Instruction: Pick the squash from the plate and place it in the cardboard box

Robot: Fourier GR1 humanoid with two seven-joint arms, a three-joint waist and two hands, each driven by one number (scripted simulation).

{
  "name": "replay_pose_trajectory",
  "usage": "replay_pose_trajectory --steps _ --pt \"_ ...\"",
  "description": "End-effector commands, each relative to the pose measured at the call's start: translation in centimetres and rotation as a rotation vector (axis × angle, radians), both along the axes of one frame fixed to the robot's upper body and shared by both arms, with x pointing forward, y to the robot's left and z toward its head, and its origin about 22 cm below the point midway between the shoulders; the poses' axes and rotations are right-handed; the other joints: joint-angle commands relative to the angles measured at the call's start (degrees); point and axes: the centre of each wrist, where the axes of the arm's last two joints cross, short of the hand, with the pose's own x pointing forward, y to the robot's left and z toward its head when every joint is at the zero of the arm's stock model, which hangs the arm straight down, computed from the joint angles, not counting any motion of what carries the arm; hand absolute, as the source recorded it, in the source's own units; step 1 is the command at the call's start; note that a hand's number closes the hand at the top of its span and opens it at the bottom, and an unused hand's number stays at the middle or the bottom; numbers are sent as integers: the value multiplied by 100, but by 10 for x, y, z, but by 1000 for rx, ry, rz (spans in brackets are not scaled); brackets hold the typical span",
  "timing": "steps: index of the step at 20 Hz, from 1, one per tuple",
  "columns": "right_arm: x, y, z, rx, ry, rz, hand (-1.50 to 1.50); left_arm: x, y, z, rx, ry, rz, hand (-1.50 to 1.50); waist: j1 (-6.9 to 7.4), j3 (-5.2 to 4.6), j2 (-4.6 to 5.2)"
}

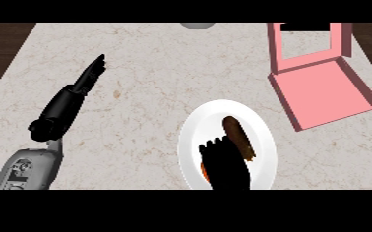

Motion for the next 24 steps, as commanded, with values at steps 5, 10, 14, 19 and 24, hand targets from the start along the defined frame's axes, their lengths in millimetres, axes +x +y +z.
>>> replay_pose_trajectory --steps 5,10,14,19,24 --pt "-3 -8 -16 23 -137 106 150 -11 -5 -2 -7 -20 4 0 10 3 -5" --pt "1 0 -6 54 -238 190 150 -9 3 -2 -5 -1 18 0 6 3 -4" --pt "-36 -26 12 232 -120 616 150 -5 9 4 -5 11 12 0 13 14 -24" --pt "-81 -42 32 452 -41 1058 150 -1 2 4 -5 -3 2 0 -49 40 -19" --pt "-86 -92 85 504 -200 1221 150 -9 0 1 -16 13 14 0 -149 42 -45"
